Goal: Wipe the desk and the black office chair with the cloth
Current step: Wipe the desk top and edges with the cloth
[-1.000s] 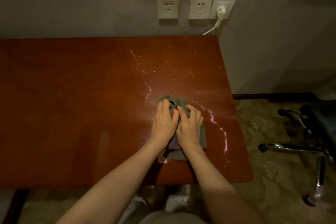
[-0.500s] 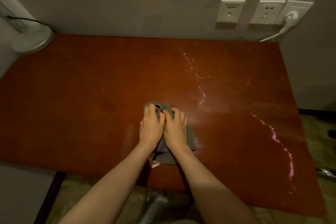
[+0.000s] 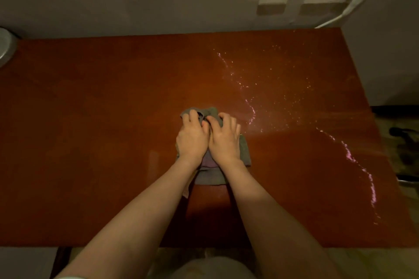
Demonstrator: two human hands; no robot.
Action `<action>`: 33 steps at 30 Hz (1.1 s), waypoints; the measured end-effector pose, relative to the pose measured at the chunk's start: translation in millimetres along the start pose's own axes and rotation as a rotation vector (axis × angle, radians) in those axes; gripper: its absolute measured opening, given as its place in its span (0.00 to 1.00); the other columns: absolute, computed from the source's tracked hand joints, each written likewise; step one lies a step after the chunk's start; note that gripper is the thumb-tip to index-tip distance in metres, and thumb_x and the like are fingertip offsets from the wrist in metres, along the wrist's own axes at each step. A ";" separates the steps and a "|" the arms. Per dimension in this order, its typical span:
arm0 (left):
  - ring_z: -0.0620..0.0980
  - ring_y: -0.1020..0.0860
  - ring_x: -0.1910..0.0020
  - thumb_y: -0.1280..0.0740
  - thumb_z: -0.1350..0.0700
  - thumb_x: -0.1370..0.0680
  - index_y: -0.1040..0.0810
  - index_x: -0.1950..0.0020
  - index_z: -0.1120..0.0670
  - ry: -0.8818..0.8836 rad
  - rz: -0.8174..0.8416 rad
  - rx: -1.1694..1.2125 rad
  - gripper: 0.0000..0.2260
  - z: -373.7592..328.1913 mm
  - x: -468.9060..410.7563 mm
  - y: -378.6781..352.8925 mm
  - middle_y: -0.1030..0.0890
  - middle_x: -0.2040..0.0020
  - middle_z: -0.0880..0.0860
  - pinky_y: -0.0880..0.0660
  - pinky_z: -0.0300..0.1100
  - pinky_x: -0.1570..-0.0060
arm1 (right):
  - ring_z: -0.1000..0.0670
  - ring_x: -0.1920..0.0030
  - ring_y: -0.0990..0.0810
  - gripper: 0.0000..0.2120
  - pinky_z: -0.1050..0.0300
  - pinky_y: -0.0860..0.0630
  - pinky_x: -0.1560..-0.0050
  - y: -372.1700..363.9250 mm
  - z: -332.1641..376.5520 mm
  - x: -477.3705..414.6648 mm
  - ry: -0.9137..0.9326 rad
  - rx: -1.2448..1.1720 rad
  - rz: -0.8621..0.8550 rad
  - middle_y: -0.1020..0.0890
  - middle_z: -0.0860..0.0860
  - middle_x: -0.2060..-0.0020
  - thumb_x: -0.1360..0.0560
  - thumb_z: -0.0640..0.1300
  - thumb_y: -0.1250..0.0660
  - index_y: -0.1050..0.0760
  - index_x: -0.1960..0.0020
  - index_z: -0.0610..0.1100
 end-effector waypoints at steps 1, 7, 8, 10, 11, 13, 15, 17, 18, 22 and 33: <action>0.64 0.22 0.54 0.43 0.54 0.19 0.34 0.37 0.61 -0.004 -0.006 0.009 0.15 -3.5 -1.9 -1.1 0.29 0.42 0.61 0.29 0.50 0.64 | 0.39 0.52 0.23 0.17 0.47 0.25 0.55 1.1 -3.0 -3.4 -0.002 -0.006 0.015 0.21 0.39 0.51 0.28 0.44 0.45 0.20 0.49 0.41; 0.63 0.22 0.53 0.43 0.54 0.19 0.33 0.38 0.61 -0.022 -0.011 0.020 0.14 -36.6 -11.8 -11.4 0.29 0.41 0.61 0.28 0.52 0.63 | 0.35 0.49 0.23 0.13 0.43 0.27 0.52 15.9 -31.2 -17.5 -0.039 -0.032 0.064 0.22 0.37 0.49 0.27 0.39 0.38 0.21 0.46 0.39; 0.63 0.22 0.53 0.43 0.54 0.19 0.33 0.37 0.61 -0.033 -0.002 0.015 0.14 -45.2 -12.1 -15.2 0.29 0.40 0.61 0.27 0.51 0.62 | 0.35 0.48 0.24 0.12 0.43 0.27 0.51 19.9 -39.0 -18.3 -0.061 -0.030 0.061 0.22 0.36 0.48 0.28 0.38 0.36 0.21 0.46 0.39; 0.63 0.23 0.52 0.43 0.54 0.19 0.34 0.36 0.61 -0.057 0.020 0.012 0.15 -62.2 -12.3 -23.4 0.30 0.40 0.61 0.27 0.52 0.62 | 0.35 0.47 0.24 0.13 0.43 0.28 0.50 28.6 -55.4 -19.6 -0.089 -0.012 0.052 0.23 0.36 0.47 0.27 0.38 0.37 0.21 0.45 0.39; 0.63 0.23 0.52 0.43 0.53 0.19 0.34 0.36 0.61 -0.072 0.032 0.021 0.15 -72.1 -12.4 -28.2 0.30 0.40 0.61 0.28 0.52 0.61 | 0.35 0.48 0.25 0.13 0.43 0.28 0.50 33.7 -65.0 -20.5 -0.100 -0.003 0.045 0.23 0.36 0.47 0.27 0.39 0.39 0.21 0.45 0.39; 0.63 0.23 0.52 0.43 0.53 0.19 0.34 0.36 0.61 -0.102 0.051 0.038 0.15 -92.3 -13.5 -38.3 0.30 0.40 0.60 0.28 0.52 0.61 | 0.35 0.48 0.25 0.14 0.43 0.29 0.50 45.0 -84.4 -22.4 -0.132 0.005 0.021 0.23 0.37 0.47 0.26 0.40 0.41 0.21 0.45 0.39; 0.63 0.23 0.53 0.44 0.53 0.19 0.34 0.37 0.60 -0.143 0.071 0.037 0.14 -114.1 -13.8 -48.8 0.29 0.41 0.60 0.28 0.51 0.62 | 0.35 0.47 0.26 0.15 0.43 0.30 0.49 56.4 -105.3 -22.9 -0.175 0.015 -0.002 0.24 0.37 0.46 0.25 0.41 0.42 0.21 0.45 0.39; 0.63 0.23 0.53 0.44 0.53 0.19 0.34 0.38 0.60 -0.206 0.096 0.020 0.15 -138.3 -11.8 -59.7 0.29 0.42 0.60 0.29 0.50 0.63 | 0.34 0.47 0.26 0.13 0.42 0.30 0.49 67.8 -127.9 -21.6 -0.220 0.033 -0.034 0.24 0.36 0.46 0.26 0.39 0.38 0.21 0.44 0.39; 0.63 0.22 0.53 0.44 0.53 0.19 0.34 0.37 0.60 -0.237 0.108 0.008 0.15 -150.1 -9.6 -64.9 0.29 0.42 0.60 0.29 0.49 0.63 | 0.34 0.47 0.26 0.12 0.42 0.30 0.49 73.4 -138.8 -20.5 -0.241 0.043 -0.054 0.24 0.36 0.46 0.26 0.39 0.38 0.21 0.44 0.39; 0.62 0.22 0.52 0.44 0.53 0.19 0.34 0.34 0.61 -0.349 0.148 -0.020 0.16 -197.0 -0.2 -84.0 0.29 0.41 0.61 0.29 0.49 0.64 | 0.34 0.47 0.26 0.19 0.42 0.30 0.50 98.3 -180.9 -14.1 -0.337 0.077 -0.104 0.24 0.36 0.46 0.25 0.44 0.46 0.21 0.44 0.40; 0.63 0.25 0.51 0.41 0.54 0.21 0.32 0.43 0.60 -0.380 0.173 0.168 0.11 -198.5 5.2 -47.4 0.28 0.44 0.59 0.36 0.46 0.60 | 0.44 0.49 0.34 0.17 0.48 0.32 0.52 106.5 -165.3 -11.1 -0.323 0.064 -0.335 0.21 0.37 0.50 0.29 0.39 0.44 0.20 0.48 0.40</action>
Point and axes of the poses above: each hand's wrist, its own x-axis away from the middle knuckle, its own y-axis out of the back of the hand, z = x × y, the point moved 2 cm from there along -x, towards the middle knuckle
